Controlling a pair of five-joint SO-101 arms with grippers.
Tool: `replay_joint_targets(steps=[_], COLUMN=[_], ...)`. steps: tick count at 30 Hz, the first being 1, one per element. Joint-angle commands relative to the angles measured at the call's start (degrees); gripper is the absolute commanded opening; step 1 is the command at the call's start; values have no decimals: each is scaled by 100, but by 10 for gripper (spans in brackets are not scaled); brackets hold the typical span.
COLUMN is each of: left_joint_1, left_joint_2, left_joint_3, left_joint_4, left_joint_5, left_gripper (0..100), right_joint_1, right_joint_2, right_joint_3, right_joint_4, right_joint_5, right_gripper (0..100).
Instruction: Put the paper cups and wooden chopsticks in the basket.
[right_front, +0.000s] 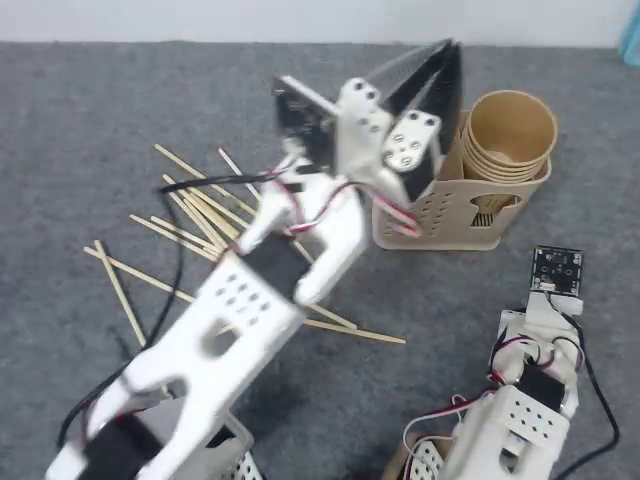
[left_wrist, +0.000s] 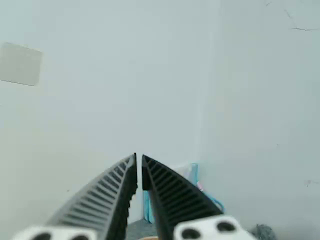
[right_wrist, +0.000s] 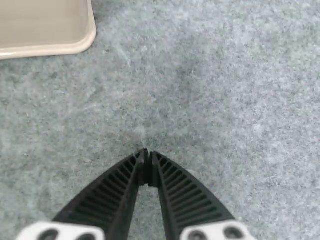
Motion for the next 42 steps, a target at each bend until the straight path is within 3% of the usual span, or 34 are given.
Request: replay_joint_targets(steps=[1,8,13,21,32,42], left_joint_1=[211,651,747,747,826,554], left_joint_2=[695,1943,2602,3200,3244,2295], left_joint_3=[-13,154,22,-22,-48,-804], left_joint_4=[-1108,-2716,-3262,-2787,-624,-527], left_joint_5=[79,44,44,88,53,88], left_gripper=[14,14,13,13,13,13], right_joint_1=[66,66,66,66,66,66], right_joint_2=[-127,-127,-127,-127,-127,-127], right_joint_3=[-44,-44,-44,-44,-44,-44], right_joint_4=[-119,-119,-119,-119,-119,-119], right_joint_5=[97,97,97,97,97,97], right_gripper=[9,9,9,9,9,9])
